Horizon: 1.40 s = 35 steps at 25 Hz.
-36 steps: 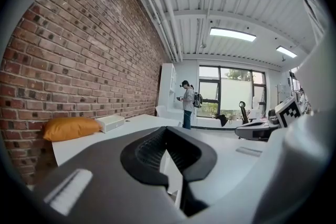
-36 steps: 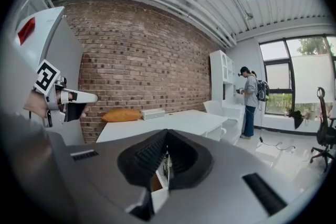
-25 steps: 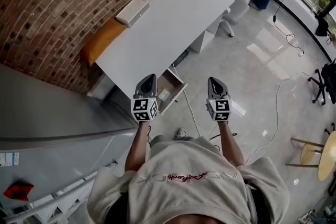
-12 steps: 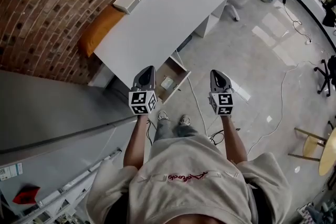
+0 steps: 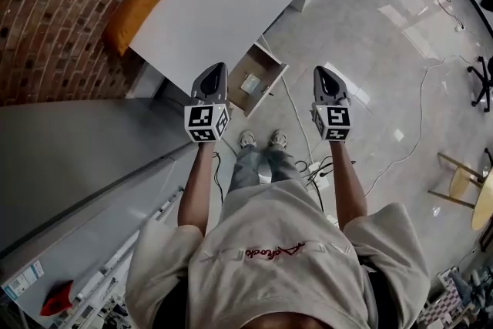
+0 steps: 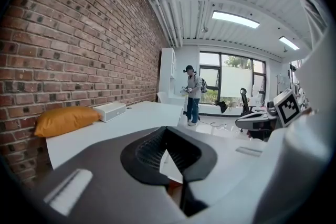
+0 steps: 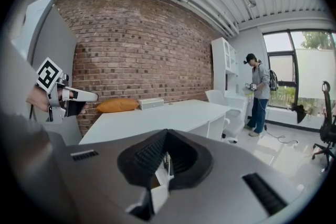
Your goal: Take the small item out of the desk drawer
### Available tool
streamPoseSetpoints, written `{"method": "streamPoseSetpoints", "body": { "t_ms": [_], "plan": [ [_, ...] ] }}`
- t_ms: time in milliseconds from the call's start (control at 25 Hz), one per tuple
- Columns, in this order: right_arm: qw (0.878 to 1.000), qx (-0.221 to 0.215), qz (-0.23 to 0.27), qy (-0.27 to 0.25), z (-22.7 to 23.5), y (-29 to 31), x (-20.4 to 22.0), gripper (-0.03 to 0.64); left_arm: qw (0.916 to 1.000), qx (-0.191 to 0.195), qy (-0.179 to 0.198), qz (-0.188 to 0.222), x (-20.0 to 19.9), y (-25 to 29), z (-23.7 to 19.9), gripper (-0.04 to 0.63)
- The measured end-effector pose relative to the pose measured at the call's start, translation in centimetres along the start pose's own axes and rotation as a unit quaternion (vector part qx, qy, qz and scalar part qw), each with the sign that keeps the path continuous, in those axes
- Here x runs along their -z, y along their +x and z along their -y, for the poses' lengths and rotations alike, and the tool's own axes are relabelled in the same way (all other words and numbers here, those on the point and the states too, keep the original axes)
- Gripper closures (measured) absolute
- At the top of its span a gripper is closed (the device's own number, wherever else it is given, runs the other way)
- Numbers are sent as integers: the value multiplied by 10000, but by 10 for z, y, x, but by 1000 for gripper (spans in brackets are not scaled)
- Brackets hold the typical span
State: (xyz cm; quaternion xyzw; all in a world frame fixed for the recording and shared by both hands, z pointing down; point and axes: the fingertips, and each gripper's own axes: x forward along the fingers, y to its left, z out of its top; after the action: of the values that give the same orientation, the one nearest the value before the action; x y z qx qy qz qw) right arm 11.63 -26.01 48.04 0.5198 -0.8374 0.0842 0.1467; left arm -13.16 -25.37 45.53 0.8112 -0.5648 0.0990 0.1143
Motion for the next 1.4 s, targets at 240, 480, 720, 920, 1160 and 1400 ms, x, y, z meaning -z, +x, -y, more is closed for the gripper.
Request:
{"method": "streamPoseSetpoints", "body": {
  "t_ms": [240,480,720,920,1160,1400],
  "plan": [
    [9999,76,-63,69,-22,4,16,606,9995,264,-97,-116,30,0,1,586],
    [9995,17,-258,198,-41,4,48,606,9983,435,-223,-312,62,-2,15,586],
    [9984,-10,-441,348,-50,4,83,606,9967,549,-333,-490,97,1,29,586],
    [9973,-91,-640,346,-53,3,112,606,9947,593,-432,-719,135,2,38,586],
    [9958,-256,-816,327,-58,3,147,606,9932,555,-482,-900,174,1,41,586],
    [9930,-402,-1059,323,-69,7,187,606,9910,478,-577,-1107,222,2,35,586]
  ]
}}
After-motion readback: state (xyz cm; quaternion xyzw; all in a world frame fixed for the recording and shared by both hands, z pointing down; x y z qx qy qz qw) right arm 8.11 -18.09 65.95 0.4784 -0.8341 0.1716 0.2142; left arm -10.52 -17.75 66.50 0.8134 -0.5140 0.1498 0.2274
